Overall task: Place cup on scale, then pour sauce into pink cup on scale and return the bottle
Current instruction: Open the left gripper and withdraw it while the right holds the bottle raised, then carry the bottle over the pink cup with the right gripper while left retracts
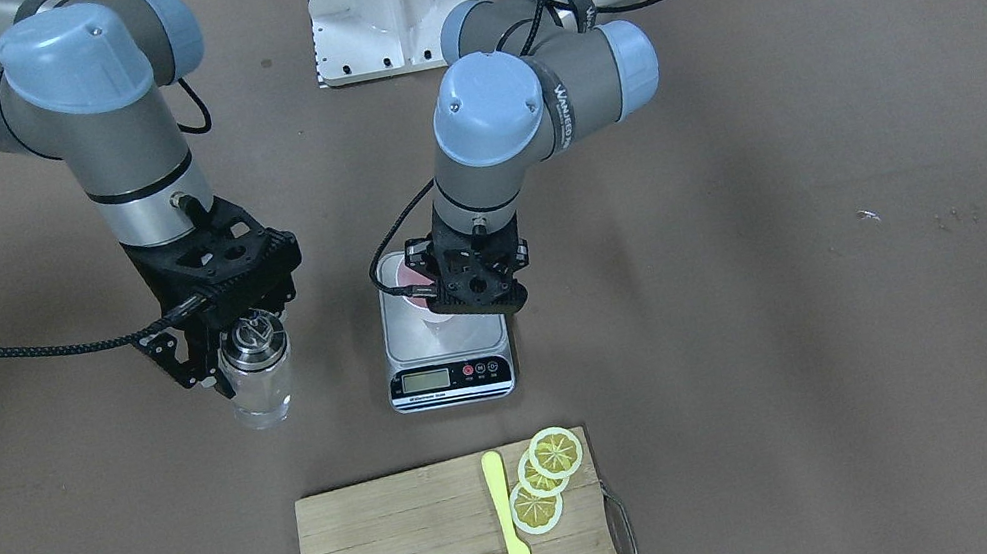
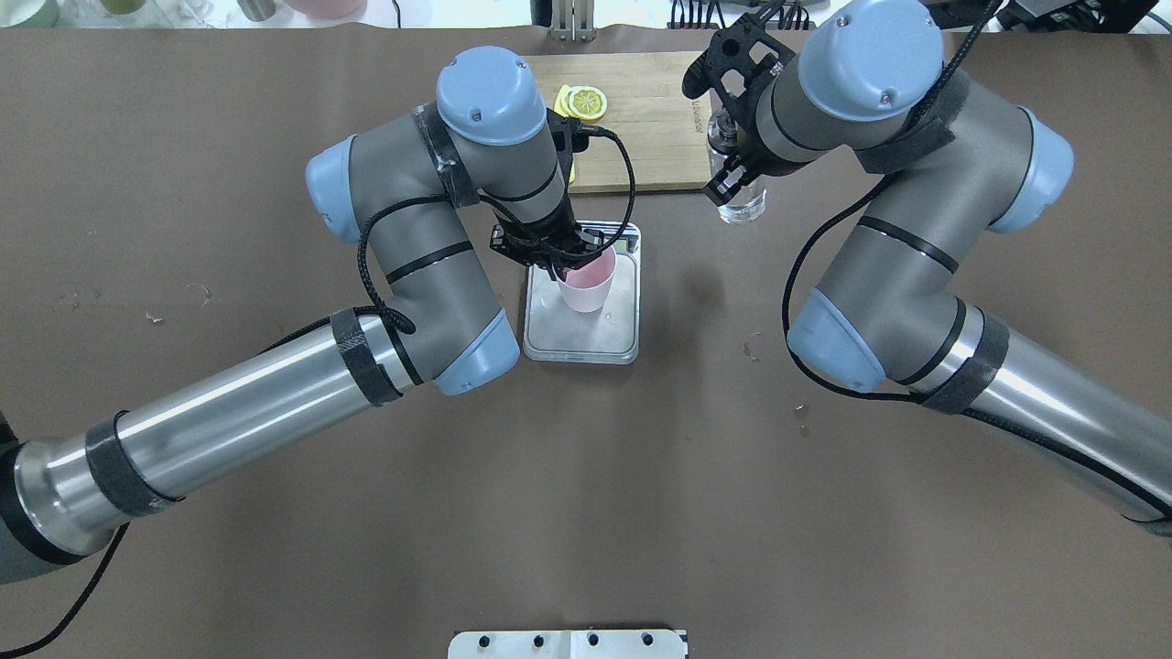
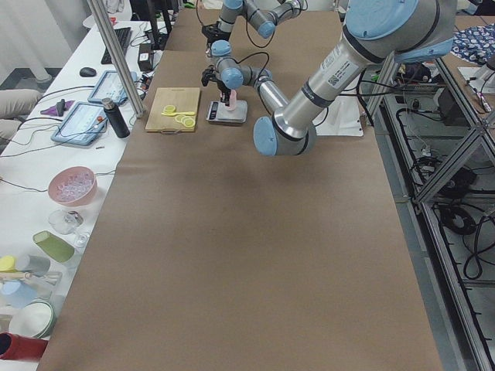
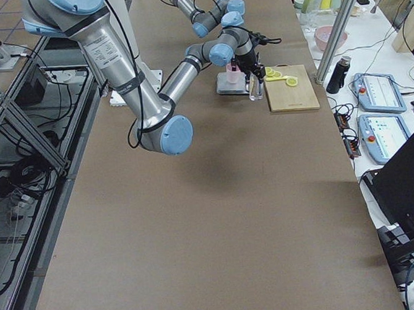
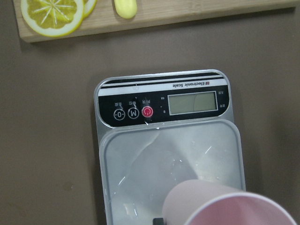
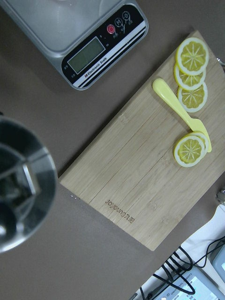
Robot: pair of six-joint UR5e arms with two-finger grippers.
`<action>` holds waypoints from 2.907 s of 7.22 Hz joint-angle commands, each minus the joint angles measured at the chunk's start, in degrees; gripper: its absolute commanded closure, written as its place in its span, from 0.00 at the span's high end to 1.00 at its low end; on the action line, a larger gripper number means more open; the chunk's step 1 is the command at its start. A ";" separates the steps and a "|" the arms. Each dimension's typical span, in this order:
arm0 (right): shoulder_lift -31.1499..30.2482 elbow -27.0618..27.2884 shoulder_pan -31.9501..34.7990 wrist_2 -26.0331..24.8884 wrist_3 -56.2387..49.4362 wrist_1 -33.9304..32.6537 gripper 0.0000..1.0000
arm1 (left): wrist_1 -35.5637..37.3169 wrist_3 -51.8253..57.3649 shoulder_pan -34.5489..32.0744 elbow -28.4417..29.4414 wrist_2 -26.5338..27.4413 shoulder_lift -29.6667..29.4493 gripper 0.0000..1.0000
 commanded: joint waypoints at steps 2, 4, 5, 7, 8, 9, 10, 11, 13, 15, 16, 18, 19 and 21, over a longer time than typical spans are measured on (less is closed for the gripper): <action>0.22 -0.07 -0.06 -0.16 0.00 -0.20 0.00 | -0.30 0.31 -0.04 -0.10 -0.02 0.19 0.56; 0.22 0.02 -0.15 -0.59 0.00 -0.89 0.00 | -2.40 -0.13 -0.13 -0.27 -0.02 0.19 0.89; 0.57 0.02 -0.67 -2.69 0.00 -1.68 0.00 | -2.49 -0.39 -0.39 -1.14 -0.11 0.28 0.96; 1.36 0.10 -2.25 -6.91 0.00 -4.14 0.00 | -2.32 -0.48 -1.09 -4.73 -0.72 1.41 0.97; 1.36 0.28 -2.69 -8.67 -0.09 -5.02 0.00 | -2.06 -0.48 -2.23 -7.97 -0.81 3.69 0.97; 1.45 0.54 -2.96 -10.42 -0.18 -6.51 0.00 | -2.14 -0.05 -4.24 -10.88 -4.38 6.41 0.97; 1.54 0.63 -3.22 -11.14 -0.26 -6.87 0.00 | -2.32 0.30 -7.48 -11.86 -9.38 7.91 0.97; 2.41 0.63 -3.66 -12.19 -0.87 -8.53 0.00 | -2.32 1.87 -9.78 -12.83 -11.34 9.06 0.97; 4.69 0.81 -5.41 -15.70 -0.88 -13.10 0.00 | -2.14 6.53 -13.74 -14.94 -13.99 13.36 0.97; 5.67 1.42 -7.69 -19.74 -0.79 -16.70 0.00 | -1.97 10.31 -16.73 -16.53 -14.00 17.40 0.97; 6.02 1.86 -8.31 -21.67 -0.79 -18.20 0.00 | -1.88 12.15 -17.70 -16.97 -13.91 19.25 0.97; 6.20 2.21 -9.63 -25.63 -0.70 -20.66 0.00 | -1.97 17.69 -19.46 -17.76 -13.82 23.64 0.97; 6.46 2.21 -9.90 -27.30 -0.70 -21.72 0.00 | -2.32 18.41 -20.08 -18.98 -13.56 26.36 0.97; 6.72 2.04 -11.13 -31.08 -0.70 -24.00 0.00 | -2.41 23.05 -24.37 -21.18 -14.08 31.28 0.97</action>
